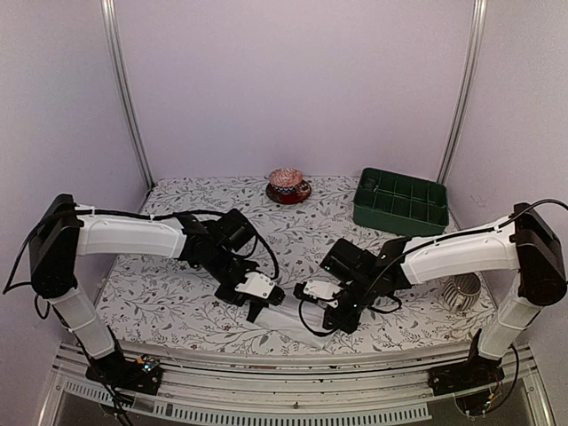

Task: Roll the underwear
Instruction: Fold the underwear at the center of the board, then smooth out the underwear at the center of the board.

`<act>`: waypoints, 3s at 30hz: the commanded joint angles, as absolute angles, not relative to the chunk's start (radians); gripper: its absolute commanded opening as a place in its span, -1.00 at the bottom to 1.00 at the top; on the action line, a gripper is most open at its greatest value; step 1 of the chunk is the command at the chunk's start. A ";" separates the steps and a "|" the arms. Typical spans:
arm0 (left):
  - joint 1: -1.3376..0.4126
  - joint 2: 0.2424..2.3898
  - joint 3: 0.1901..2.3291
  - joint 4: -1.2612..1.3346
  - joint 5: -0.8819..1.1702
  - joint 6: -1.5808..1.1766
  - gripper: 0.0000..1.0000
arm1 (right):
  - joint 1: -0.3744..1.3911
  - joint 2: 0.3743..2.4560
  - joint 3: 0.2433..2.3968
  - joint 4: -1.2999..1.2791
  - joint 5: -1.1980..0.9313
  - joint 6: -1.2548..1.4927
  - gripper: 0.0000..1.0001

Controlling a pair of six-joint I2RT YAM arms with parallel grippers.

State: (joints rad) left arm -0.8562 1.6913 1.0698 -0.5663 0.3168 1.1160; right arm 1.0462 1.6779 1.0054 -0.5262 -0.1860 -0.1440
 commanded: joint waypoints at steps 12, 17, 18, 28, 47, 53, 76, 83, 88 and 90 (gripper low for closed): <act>-0.836 1.799 1.162 -0.562 0.242 1.058 -0.99 | 1.021 1.721 1.042 -0.548 -0.025 -0.141 -0.52; -0.829 1.804 1.148 -0.494 0.193 1.020 -0.39 | 1.021 1.697 1.043 -0.530 0.070 -0.113 -0.25; -0.825 1.802 1.142 -0.470 0.178 1.009 -0.27 | 1.021 1.692 1.046 -0.528 0.093 -0.106 -0.23; -0.795 1.731 1.082 -0.213 0.062 0.871 0.53 | 1.057 1.669 1.051 -0.512 0.266 -0.053 -0.20; -0.781 1.810 1.154 -0.527 0.407 1.036 -0.53 | 1.006 1.665 1.139 -0.243 -0.109 -0.048 -0.67; -0.778 1.829 1.149 -0.541 0.401 1.040 -0.29 | 0.959 1.757 1.132 -0.153 -0.216 -0.007 -0.85; -0.745 1.847 1.157 -0.587 0.482 1.040 -0.27 | 0.880 1.876 1.051 0.090 -0.505 0.167 -0.91; -0.746 1.870 1.165 -0.586 0.463 1.034 -0.30 | 0.857 1.931 1.040 0.132 -0.542 0.197 -0.92; -0.748 1.889 1.165 -0.586 0.447 1.032 -0.30 | 0.851 1.959 1.045 0.141 -0.551 0.207 -0.92; -0.749 1.892 1.164 -0.587 0.446 1.032 -0.31 | 0.850 1.967 1.045 0.140 -0.547 0.211 -0.92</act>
